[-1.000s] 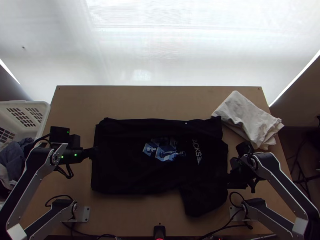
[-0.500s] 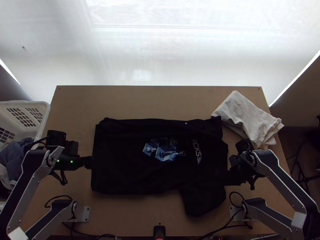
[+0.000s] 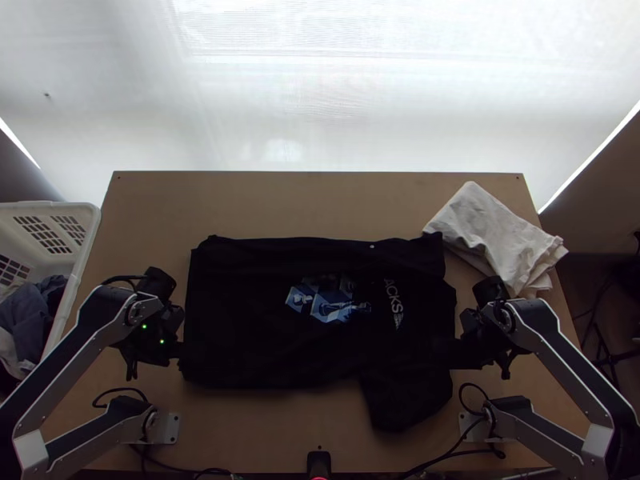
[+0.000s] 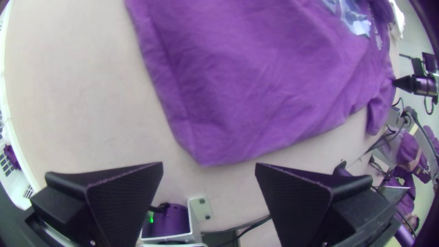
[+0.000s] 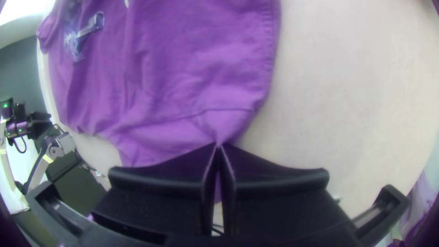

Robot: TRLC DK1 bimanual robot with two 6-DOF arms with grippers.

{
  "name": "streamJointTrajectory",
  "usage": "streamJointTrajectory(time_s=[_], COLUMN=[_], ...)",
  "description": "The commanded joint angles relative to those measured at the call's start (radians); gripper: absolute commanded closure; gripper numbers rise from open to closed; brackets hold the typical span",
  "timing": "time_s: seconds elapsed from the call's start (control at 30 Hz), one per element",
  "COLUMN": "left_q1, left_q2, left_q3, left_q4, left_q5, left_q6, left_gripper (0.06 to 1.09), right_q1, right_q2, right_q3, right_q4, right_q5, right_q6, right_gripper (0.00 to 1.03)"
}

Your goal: Fold the t-shirt

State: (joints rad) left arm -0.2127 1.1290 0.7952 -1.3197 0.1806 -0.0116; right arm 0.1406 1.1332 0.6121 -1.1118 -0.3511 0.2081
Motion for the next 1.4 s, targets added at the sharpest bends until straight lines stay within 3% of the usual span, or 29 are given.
streamJointTrajectory(time_s=[0.0, 0.23, 0.7, 0.73, 0.77, 0.87, 1.13, 1.37], left_q1=[-0.062, -0.071, -0.142, -0.140, -0.139, -0.126, -0.030, 0.079], left_q2=[0.055, 0.123, 0.296, 0.304, 0.307, 0.258, 0.158, 0.144], left_q3=[-0.016, -0.057, -0.051, -0.050, -0.050, -0.054, 0.006, 0.075], left_q4=[-0.016, 0.056, 0.162, 0.168, 0.175, 0.246, 0.168, 0.139], left_q5=[-0.066, -0.063, -0.036, -0.035, -0.035, -0.036, -0.033, 0.011], left_q6=[-0.007, 0.039, 0.019, 0.018, 0.015, -0.010, 0.045, 0.065], left_gripper=[0.11, 0.11, 0.11, 0.18, 0.33, 1.07, 1.05, 1.05], right_q1=[-0.009, -0.010, -0.026, -0.026, -0.026, -0.026, -0.038, -0.082], right_q2=[-0.006, 0.005, 0.004, 0.004, 0.005, 0.004, -0.009, 0.008], right_q3=[0.002, 0.005, 0.006, 0.008, 0.008, 0.018, 0.060, 0.183], right_q4=[0.000, 0.000, 0.000, 0.000, 0.000, -0.003, -0.062, -0.207], right_q5=[0.004, 0.004, 0.004, 0.004, 0.004, 0.004, 0.004, -0.015], right_q6=[0.001, 0.001, 0.001, -0.001, -0.001, -0.001, -0.006, -0.102], right_gripper=[1.00, 1.00, 1.00, 1.00, 1.00, 1.00, 1.00, 1.00])
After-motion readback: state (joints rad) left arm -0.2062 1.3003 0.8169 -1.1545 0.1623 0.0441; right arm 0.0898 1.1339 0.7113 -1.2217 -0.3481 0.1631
